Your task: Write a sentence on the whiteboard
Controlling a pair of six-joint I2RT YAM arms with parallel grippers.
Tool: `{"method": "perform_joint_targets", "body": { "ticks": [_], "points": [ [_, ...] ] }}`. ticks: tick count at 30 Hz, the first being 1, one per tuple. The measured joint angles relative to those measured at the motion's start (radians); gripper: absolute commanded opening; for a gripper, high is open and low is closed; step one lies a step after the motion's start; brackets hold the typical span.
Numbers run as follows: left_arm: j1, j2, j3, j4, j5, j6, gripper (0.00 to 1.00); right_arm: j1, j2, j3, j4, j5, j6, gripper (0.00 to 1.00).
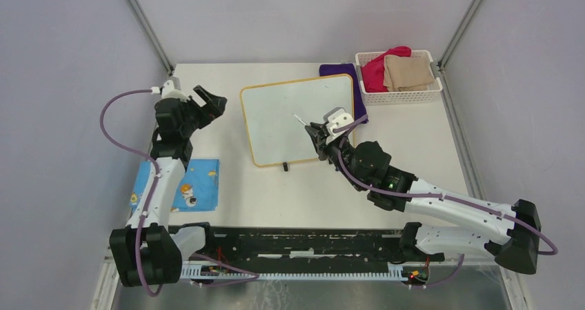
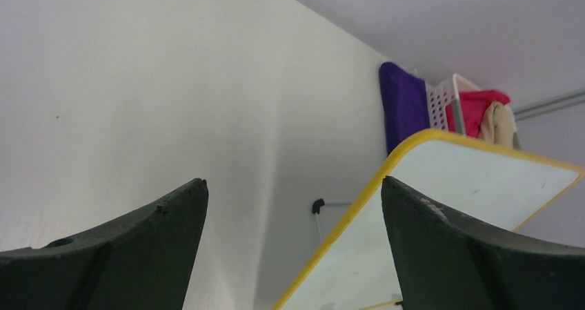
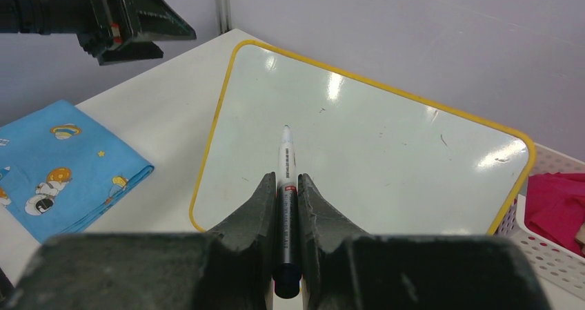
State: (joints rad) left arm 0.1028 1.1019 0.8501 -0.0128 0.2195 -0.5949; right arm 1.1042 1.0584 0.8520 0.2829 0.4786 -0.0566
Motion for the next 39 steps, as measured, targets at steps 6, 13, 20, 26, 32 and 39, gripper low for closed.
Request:
{"method": "perform_joint_targets", "body": {
  "ticks": [6, 13, 20, 26, 32, 39],
  "points": [
    [-0.142, 0.018, -0.098, 0.027, -0.006, 0.105, 1.0, 0.0, 0.0, 0.0, 0.0, 0.002, 0.002, 0.0],
    [-0.206, 0.04, -0.098, 0.055, -0.014, 0.127, 1.0, 0.0, 0.003, 0.0, 0.0, 0.002, 0.003, 0.0],
    [-0.135, 0.083, -0.14, 0.132, 0.053, 0.124, 0.97, 0.0, 0.004, 0.0, 0.0, 0.003, 0.003, 0.0],
    [-0.027, 0.127, -0.278, 0.363, 0.292, 0.064, 0.94, 0.0, 0.011, 0.0, 0.005, -0.006, 0.003, 0.0],
    [-0.045, 0.234, -0.286, 0.567, 0.483, 0.024, 0.92, 0.0, 0.034, 0.0, 0.015, -0.039, 0.003, 0.0],
    [-0.048, 0.348, -0.297, 0.748, 0.578, -0.005, 0.82, 0.0, 0.05, 0.0, 0.023, -0.072, 0.003, 0.0]
  ]
}}
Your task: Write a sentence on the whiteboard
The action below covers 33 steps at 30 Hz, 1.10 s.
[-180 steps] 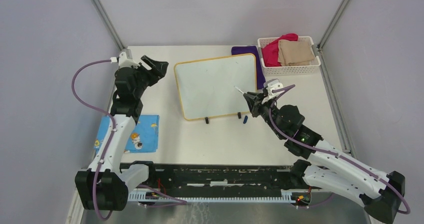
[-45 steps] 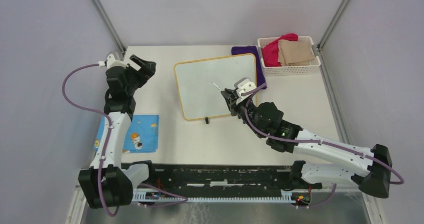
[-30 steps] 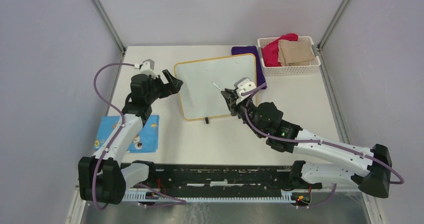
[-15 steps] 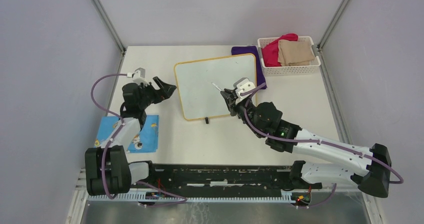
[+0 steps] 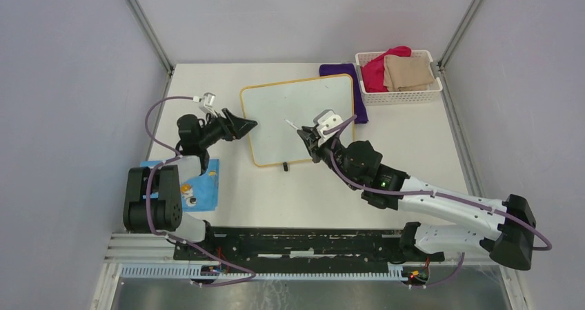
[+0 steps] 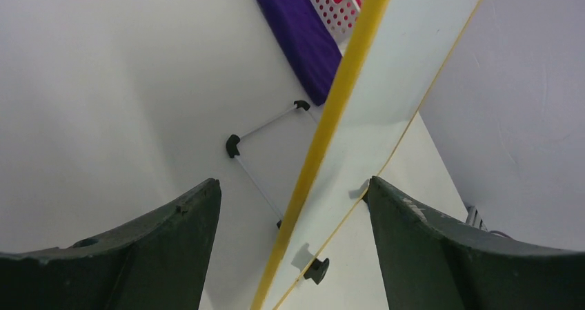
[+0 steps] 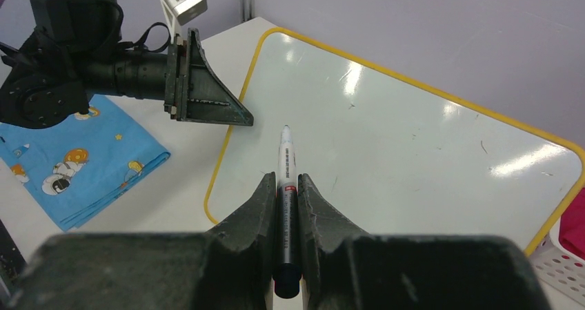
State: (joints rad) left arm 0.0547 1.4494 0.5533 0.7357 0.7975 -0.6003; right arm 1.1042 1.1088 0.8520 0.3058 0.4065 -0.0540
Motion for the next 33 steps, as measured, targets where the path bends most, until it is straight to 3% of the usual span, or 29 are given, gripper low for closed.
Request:
{"method": "perform_joint_targets", "body": {
  "ticks": [5, 14, 33],
  "points": [
    [0.0, 0.089, -0.032, 0.091, 0.037, -0.034, 0.79, 0.0, 0.025, 0.0, 0.011, -0.01, 0.002, 0.0],
    [-0.003, 0.116, -0.048, 0.224, 0.07, -0.077, 0.71, 0.0, 0.116, 0.008, 0.045, -0.007, 0.026, 0.0],
    [-0.042, 0.16, -0.076, 0.294, 0.077, -0.08, 0.58, 0.0, 0.315, 0.173, 0.075, 0.034, 0.022, 0.0]
  ]
}}
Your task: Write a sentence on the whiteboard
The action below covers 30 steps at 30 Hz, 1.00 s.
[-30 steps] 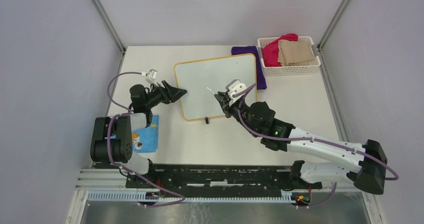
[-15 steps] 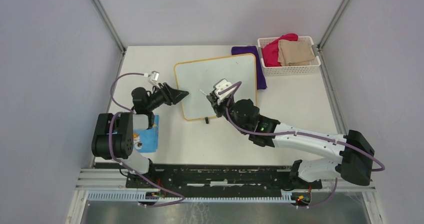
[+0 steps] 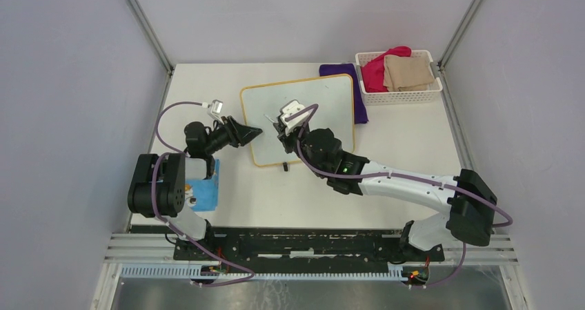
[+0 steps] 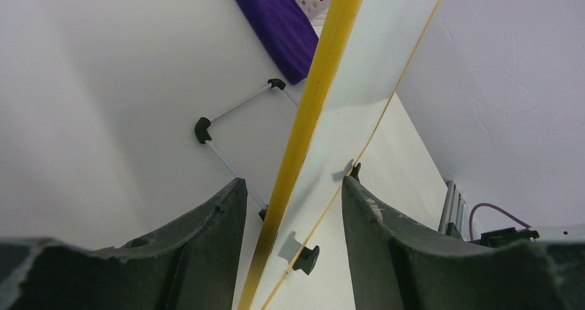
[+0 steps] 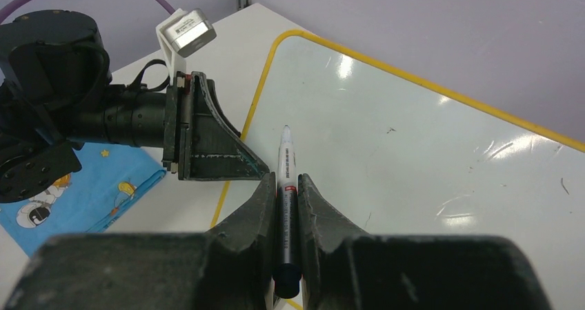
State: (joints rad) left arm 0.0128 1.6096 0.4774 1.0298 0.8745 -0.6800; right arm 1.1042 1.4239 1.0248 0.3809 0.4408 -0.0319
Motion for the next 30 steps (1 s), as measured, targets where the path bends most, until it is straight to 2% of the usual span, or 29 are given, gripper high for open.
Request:
{"method": "perform_joint_targets", "body": {
  "ticks": [24, 30],
  "points": [
    [0.0, 0.0, 0.0, -0.004, -0.005, 0.001, 0.45, 0.0, 0.219, 0.219, -0.01, 0.041, -0.042, 0.0],
    [0.0, 0.0, 0.0, -0.011, -0.008, 0.003, 0.35, -0.001, 0.249, 0.245, -0.017, 0.055, -0.043, 0.0]
  ]
}}
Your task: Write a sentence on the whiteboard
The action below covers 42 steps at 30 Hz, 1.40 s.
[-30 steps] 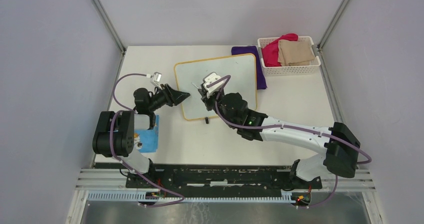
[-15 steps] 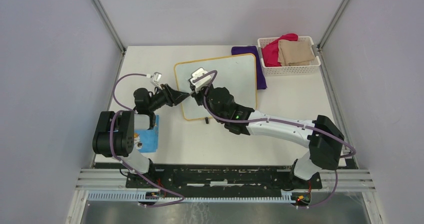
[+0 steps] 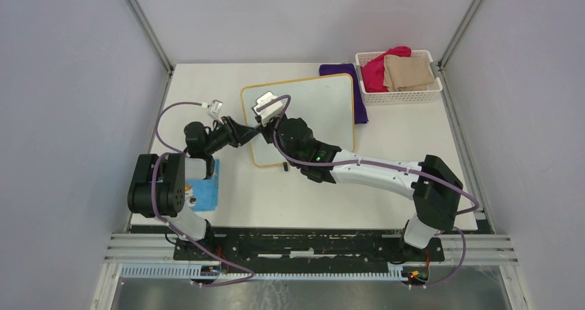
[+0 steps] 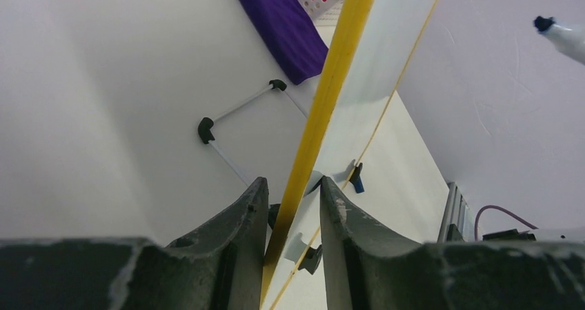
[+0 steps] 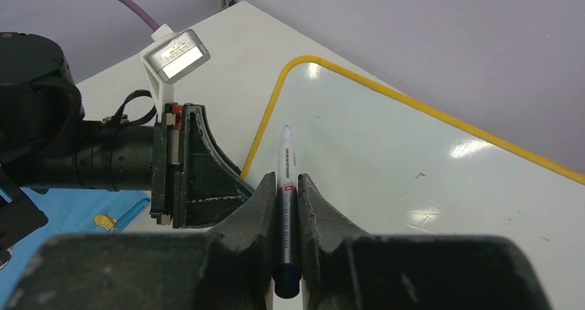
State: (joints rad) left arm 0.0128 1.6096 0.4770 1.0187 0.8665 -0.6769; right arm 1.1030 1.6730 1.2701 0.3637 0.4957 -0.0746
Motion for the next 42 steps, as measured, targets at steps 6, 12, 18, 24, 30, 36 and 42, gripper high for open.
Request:
{"method": "perform_joint_targets", "body": {
  "ticks": [6, 12, 18, 24, 30, 36, 42],
  "points": [
    [-0.005, -0.003, 0.001, 0.003, 0.011, 0.009, 0.3, -0.011, 0.032, 0.027, -0.014, 0.011, 0.0, 0.0],
    [-0.005, -0.003, 0.001, 0.002, 0.016, 0.016, 0.29, -0.024, 0.062, 0.059, -0.031, 0.014, 0.005, 0.0],
    [-0.005, -0.006, 0.001, -0.005, 0.019, 0.019, 0.29, -0.033, 0.063, 0.059, -0.037, 0.013, 0.009, 0.0],
    [-0.005, -0.009, 0.003, -0.019, 0.024, 0.02, 0.28, -0.039, 0.063, 0.059, -0.038, 0.01, 0.017, 0.0],
    [-0.006, -0.01, 0.005, -0.026, 0.026, 0.024, 0.37, -0.039, 0.064, 0.06, -0.039, 0.001, 0.025, 0.0],
    [-0.006, -0.022, 0.008, -0.062, 0.007, 0.025, 0.53, -0.041, 0.063, 0.057, -0.037, -0.016, 0.032, 0.0],
    [-0.002, -0.049, 0.008, -0.079, -0.013, 0.025, 0.49, -0.041, 0.024, 0.003, -0.032, -0.032, 0.048, 0.0]
  ]
}}
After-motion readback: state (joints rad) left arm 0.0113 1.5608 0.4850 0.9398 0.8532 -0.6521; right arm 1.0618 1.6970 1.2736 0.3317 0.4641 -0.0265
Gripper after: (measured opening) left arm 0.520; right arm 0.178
